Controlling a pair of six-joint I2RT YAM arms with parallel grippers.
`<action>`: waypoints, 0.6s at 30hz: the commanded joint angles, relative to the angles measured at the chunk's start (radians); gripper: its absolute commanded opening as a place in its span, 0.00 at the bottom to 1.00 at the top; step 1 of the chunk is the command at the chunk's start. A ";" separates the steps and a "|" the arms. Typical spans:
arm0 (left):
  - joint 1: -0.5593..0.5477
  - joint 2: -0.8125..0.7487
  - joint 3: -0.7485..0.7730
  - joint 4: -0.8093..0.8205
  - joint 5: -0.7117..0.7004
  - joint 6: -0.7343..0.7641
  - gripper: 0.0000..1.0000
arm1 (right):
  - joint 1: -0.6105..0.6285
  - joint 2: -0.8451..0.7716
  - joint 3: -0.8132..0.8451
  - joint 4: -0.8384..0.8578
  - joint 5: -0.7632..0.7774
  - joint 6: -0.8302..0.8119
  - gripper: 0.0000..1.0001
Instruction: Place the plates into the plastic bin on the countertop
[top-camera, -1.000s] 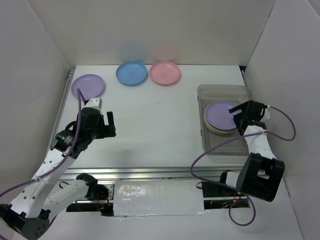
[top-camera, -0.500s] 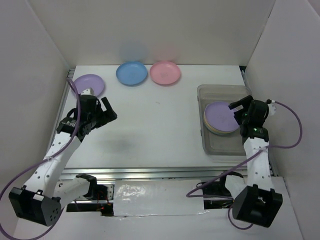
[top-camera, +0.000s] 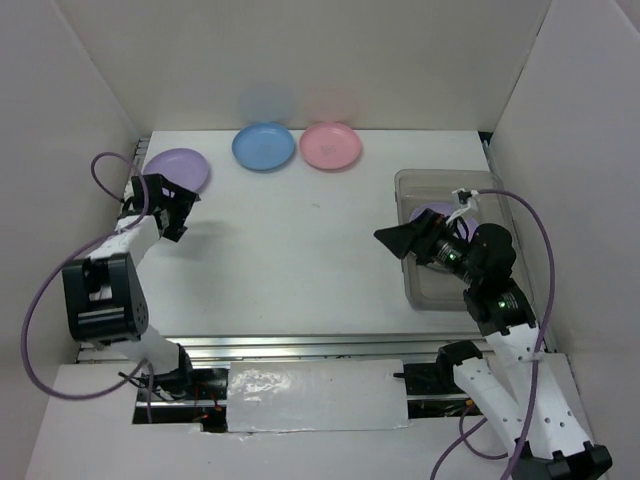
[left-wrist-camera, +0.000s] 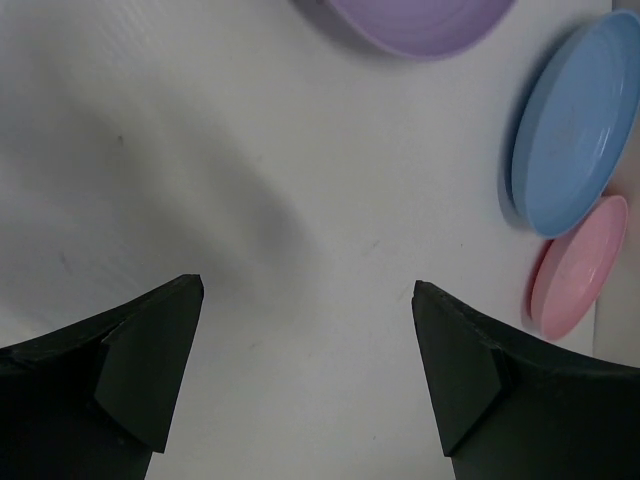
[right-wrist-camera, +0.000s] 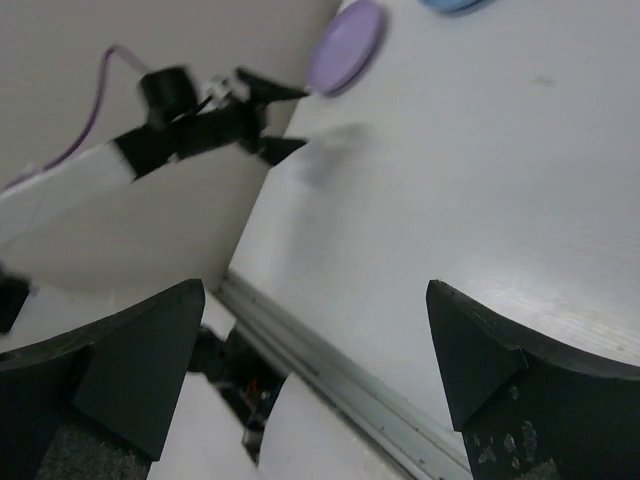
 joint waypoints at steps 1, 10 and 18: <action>0.015 0.107 0.053 0.240 0.000 -0.088 0.99 | 0.092 -0.052 -0.048 0.113 -0.173 0.023 1.00; 0.066 0.349 0.132 0.377 -0.070 -0.170 0.99 | 0.229 -0.138 -0.180 0.242 -0.220 0.086 1.00; 0.063 0.489 0.361 0.118 -0.192 -0.181 0.97 | 0.257 -0.104 -0.218 0.250 -0.194 0.063 1.00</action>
